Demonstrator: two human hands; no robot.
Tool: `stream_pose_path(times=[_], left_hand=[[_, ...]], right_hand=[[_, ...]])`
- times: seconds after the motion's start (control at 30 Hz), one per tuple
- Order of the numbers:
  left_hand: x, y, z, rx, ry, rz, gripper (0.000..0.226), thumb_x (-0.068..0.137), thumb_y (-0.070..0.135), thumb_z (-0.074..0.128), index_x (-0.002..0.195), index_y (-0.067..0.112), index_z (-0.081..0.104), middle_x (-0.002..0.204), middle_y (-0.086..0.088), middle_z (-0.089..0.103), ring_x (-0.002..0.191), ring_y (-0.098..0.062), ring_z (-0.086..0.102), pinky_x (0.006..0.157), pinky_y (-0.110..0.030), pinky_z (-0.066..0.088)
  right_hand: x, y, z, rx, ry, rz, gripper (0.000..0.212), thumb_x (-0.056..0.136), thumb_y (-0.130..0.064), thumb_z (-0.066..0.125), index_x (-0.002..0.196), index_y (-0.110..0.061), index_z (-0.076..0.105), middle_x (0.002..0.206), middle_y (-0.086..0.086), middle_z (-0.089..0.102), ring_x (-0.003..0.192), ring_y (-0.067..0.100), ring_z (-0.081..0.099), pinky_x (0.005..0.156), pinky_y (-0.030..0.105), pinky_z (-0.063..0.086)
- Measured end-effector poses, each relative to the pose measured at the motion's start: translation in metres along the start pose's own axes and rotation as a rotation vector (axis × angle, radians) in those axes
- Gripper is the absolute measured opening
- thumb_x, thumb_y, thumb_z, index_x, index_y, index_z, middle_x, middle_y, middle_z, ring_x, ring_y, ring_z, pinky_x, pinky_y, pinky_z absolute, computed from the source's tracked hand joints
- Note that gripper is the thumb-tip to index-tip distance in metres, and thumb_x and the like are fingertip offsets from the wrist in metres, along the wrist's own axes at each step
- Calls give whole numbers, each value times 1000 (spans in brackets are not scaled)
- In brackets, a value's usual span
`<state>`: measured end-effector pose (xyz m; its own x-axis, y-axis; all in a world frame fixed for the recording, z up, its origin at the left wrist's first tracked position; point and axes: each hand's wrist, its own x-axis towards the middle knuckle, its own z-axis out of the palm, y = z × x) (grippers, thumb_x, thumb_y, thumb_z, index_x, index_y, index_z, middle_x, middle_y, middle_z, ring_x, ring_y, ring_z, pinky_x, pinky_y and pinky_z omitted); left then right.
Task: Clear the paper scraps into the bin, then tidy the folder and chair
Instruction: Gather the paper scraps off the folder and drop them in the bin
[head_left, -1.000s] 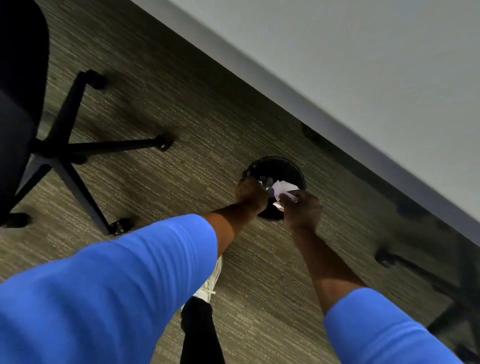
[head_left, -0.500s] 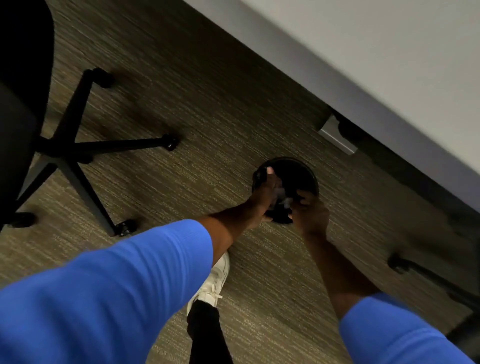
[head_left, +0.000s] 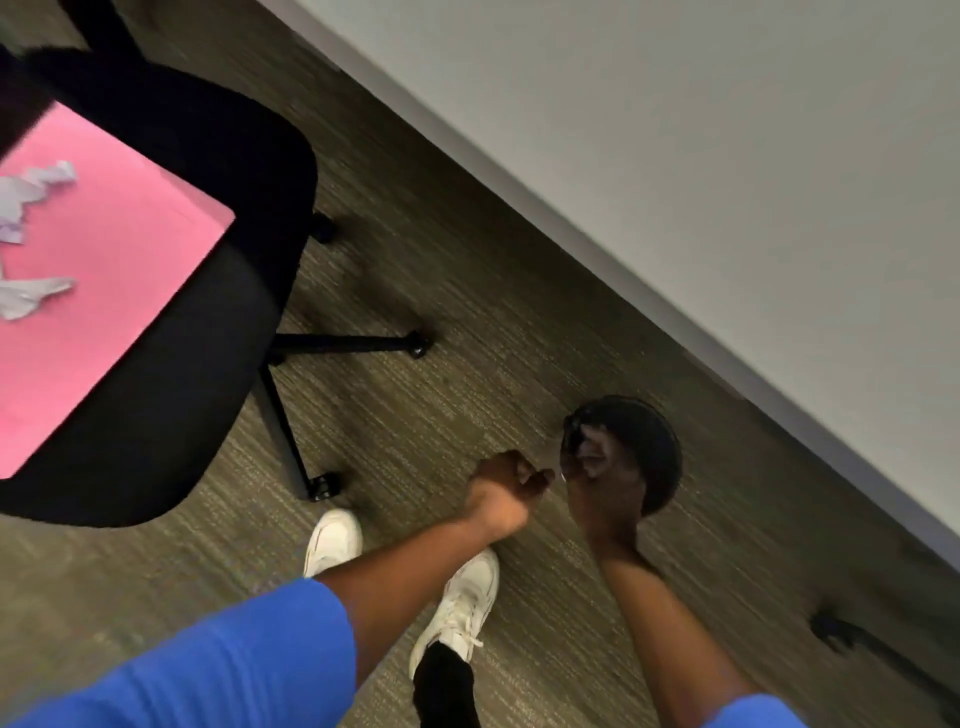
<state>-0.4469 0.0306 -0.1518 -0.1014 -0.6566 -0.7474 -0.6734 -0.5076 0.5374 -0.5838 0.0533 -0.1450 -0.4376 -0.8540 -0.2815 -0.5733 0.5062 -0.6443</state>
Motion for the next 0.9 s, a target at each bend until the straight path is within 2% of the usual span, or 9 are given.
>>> stream_pose_path(times=[0.13, 0.27, 0.4, 0.47, 0.5, 0.6, 0.7, 0.8, 0.9], left_hand=[[-30, -17, -67, -90, 163, -74, 28, 94, 33, 74, 107, 9, 79, 109, -10, 82, 107, -28, 76, 89, -31, 57], [-64, -25, -154, -119, 359, -55, 23, 95, 37, 71, 85, 16, 72, 92, -5, 80, 95, -29, 75, 87, -38, 60], [-99, -39, -252, -39, 627, -58, 24, 94, 43, 68, 77, 27, 62, 87, 4, 76, 88, -24, 74, 78, -40, 60], [-110, -54, -299, 5, 774, -39, 19, 94, 44, 66, 83, 28, 66, 93, 9, 70, 94, -20, 70, 77, -41, 59], [-113, -63, -322, 41, 851, -26, 18, 94, 46, 65, 89, 29, 67, 99, 8, 67, 100, -20, 66, 75, -41, 57], [-111, -94, -383, 145, 992, -126, 55, 89, 57, 71, 124, 16, 60, 134, -5, 53, 133, -28, 47, 85, -48, 60], [-101, -123, -433, 151, 956, -319, 107, 78, 75, 74, 152, 7, 36, 166, -20, 24, 158, -40, 19, 102, -54, 58], [-89, -148, -467, 132, 945, -369, 134, 68, 83, 77, 163, 7, 19, 176, -22, 1, 165, -42, 1, 113, -53, 49], [-79, -169, -488, 125, 930, -339, 146, 57, 86, 81, 165, 12, 16, 177, -23, 0, 165, -43, 3, 118, -54, 44]], right_hand=[[-3, -68, 25, 40, -90, 24, 46, 89, -7, 78, 133, -15, 66, 119, 4, 76, 98, 19, 72, 88, -1, 39], [-12, -145, 50, 122, -223, -27, 51, 91, -9, 75, 138, -23, 60, 126, 5, 71, 105, 19, 70, 91, 28, 53], [-23, -222, 72, 62, -300, -175, 59, 91, -33, 79, 144, -36, 53, 104, -19, 65, 84, -2, 68, 74, 13, 46], [-27, -259, 84, 40, -339, -305, 64, 88, -34, 81, 145, -35, 52, 96, -26, 61, 78, -2, 70, 84, 9, 48], [-29, -277, 91, 9, -364, -367, 67, 87, -34, 82, 146, -36, 50, 100, -23, 62, 84, 2, 71, 93, 20, 51], [-31, -324, 116, -112, -411, -540, 76, 86, -41, 80, 152, -39, 42, 132, -8, 55, 114, 14, 65, 96, 40, 56], [-32, -368, 146, -216, -496, -654, 84, 88, -51, 75, 158, -42, 31, 148, -6, 43, 120, 20, 63, 93, 46, 61], [-31, -409, 179, -316, -527, -737, 87, 89, -54, 73, 159, -45, 23, 159, -1, 32, 135, 24, 54, 98, 54, 60], [-32, -448, 211, -415, -512, -802, 89, 90, -53, 73, 162, -45, 21, 168, 3, 23, 152, 28, 37, 105, 57, 55]])
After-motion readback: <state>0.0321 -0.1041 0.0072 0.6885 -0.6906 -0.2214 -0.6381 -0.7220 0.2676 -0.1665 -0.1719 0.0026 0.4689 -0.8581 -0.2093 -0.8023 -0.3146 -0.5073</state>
